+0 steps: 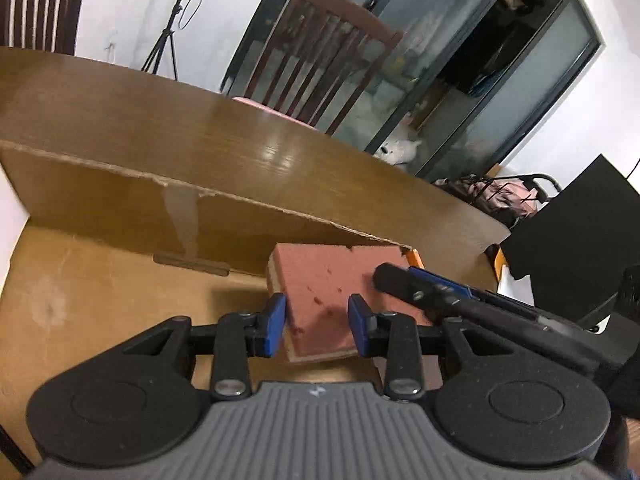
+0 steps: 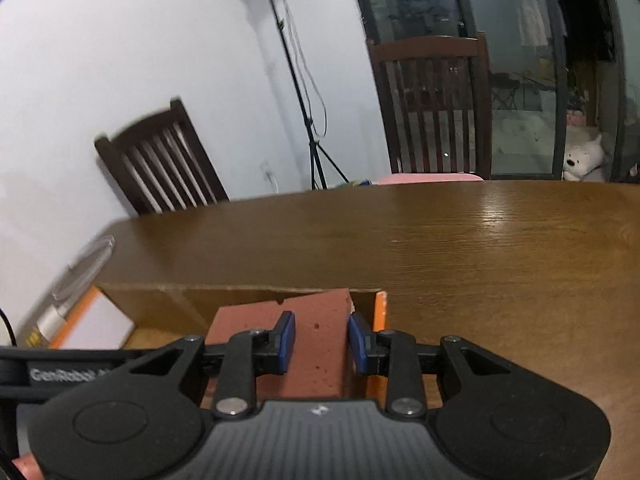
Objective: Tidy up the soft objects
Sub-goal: 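Carry the sponge block into the cardboard box and open the right gripper, then grasp the yellow-and-white plush toy with the right gripper, then lower the plush toy into the box and open the right gripper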
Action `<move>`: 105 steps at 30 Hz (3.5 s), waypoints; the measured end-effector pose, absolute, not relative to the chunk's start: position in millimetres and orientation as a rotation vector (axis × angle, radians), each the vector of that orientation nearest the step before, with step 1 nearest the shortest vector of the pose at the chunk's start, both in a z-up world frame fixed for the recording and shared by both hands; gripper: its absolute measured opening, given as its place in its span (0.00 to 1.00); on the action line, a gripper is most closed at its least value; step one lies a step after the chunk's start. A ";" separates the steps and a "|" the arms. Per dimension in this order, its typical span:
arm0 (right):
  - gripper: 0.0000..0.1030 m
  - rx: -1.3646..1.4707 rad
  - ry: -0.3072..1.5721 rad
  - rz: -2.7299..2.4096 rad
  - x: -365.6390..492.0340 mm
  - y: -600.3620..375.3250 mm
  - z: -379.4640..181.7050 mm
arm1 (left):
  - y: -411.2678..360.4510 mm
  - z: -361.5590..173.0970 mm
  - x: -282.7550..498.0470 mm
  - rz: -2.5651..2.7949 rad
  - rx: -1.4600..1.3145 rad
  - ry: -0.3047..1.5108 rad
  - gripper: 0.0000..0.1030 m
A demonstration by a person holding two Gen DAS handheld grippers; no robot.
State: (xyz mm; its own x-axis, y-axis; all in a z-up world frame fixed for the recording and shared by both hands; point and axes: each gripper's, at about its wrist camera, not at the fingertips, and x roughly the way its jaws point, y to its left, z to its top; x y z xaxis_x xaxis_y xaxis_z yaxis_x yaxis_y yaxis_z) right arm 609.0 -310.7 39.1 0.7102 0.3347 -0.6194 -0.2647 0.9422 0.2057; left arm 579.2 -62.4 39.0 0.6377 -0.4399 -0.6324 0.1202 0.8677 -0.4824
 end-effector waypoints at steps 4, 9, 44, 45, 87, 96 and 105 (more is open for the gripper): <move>0.36 0.026 0.666 0.310 603.8 -297.6 38.9 | -61.1 46.3 575.5 -0.292 -0.413 0.810 0.47; 0.37 0.024 0.620 0.305 580.6 -302.4 50.8 | -53.7 68.1 558.3 -0.300 -0.383 0.746 0.50; 0.97 0.018 0.187 0.353 222.3 -302.7 67.2 | 2.5 72.4 188.7 -0.038 0.006 0.297 1.00; 0.97 0.015 0.197 0.360 208.9 -299.0 59.5 | 3.3 62.5 175.1 -0.029 -0.010 0.302 1.00; 0.46 0.065 0.532 0.564 356.2 -155.5 17.1 | 78.7 -20.7 277.6 -0.285 -0.385 0.553 0.53; 0.44 0.101 0.419 0.585 309.6 -178.1 51.5 | 61.6 27.0 234.2 -0.306 -0.313 0.452 0.52; 0.44 0.229 0.373 0.591 242.5 -241.6 50.9 | 20.4 45.5 182.2 -0.368 -0.249 0.436 0.51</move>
State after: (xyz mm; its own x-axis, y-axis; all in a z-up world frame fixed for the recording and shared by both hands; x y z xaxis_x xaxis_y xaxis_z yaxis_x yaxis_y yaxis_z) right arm 242.5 -241.6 50.9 0.7669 0.5797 -0.2754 -0.4980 0.8082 0.3143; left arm 182.2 20.4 45.5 0.8422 -0.3974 -0.3643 0.2922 0.9044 -0.3108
